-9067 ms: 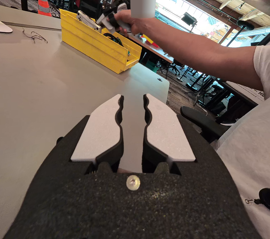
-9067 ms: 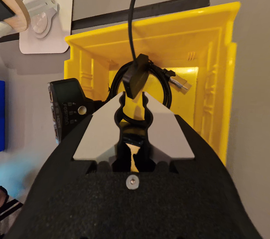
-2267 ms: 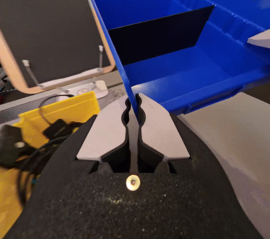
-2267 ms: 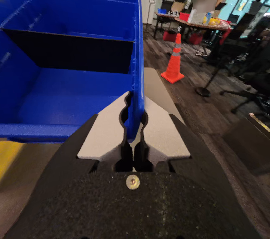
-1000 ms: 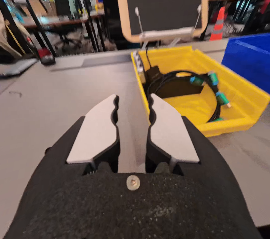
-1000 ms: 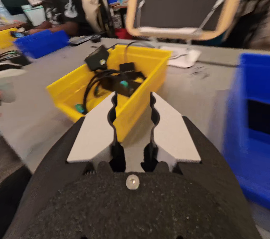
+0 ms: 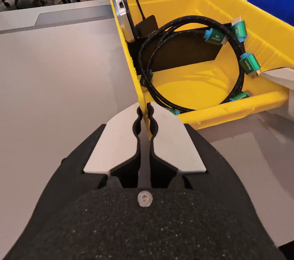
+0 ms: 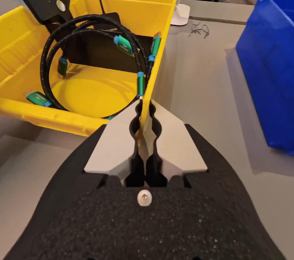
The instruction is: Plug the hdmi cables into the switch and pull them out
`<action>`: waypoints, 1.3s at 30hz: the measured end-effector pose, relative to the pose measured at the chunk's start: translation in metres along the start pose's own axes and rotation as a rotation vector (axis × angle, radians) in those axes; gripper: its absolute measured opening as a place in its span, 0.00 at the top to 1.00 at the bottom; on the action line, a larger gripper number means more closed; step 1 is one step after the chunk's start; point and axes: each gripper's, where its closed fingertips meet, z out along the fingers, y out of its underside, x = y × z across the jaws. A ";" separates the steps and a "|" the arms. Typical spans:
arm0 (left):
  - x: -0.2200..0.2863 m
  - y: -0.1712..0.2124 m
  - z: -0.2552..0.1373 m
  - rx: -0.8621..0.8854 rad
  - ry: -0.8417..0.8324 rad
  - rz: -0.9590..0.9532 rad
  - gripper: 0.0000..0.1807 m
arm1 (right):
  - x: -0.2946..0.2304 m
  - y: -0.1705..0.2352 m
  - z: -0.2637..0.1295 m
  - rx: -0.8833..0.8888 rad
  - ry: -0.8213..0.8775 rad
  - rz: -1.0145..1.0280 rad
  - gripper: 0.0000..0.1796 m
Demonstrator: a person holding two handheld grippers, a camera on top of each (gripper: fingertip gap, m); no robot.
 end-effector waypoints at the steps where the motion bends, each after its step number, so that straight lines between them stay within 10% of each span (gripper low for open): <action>1: 0.000 0.000 -0.001 -0.001 -0.001 0.006 0.97 | 0.000 0.001 -0.002 -0.004 0.028 0.008 0.97; 19: -0.194 -0.021 -0.105 0.227 -0.313 -0.069 0.98 | -0.201 -0.054 -0.008 0.088 -0.072 0.101 0.98; 29: -0.285 0.037 -0.057 0.002 -0.195 -0.241 0.98 | -0.282 -0.039 0.059 -0.060 -0.119 0.024 0.96; 39: -0.295 0.024 -0.074 0.120 -0.256 -0.369 0.89 | -0.276 -0.039 0.001 -0.020 -0.527 -0.114 0.86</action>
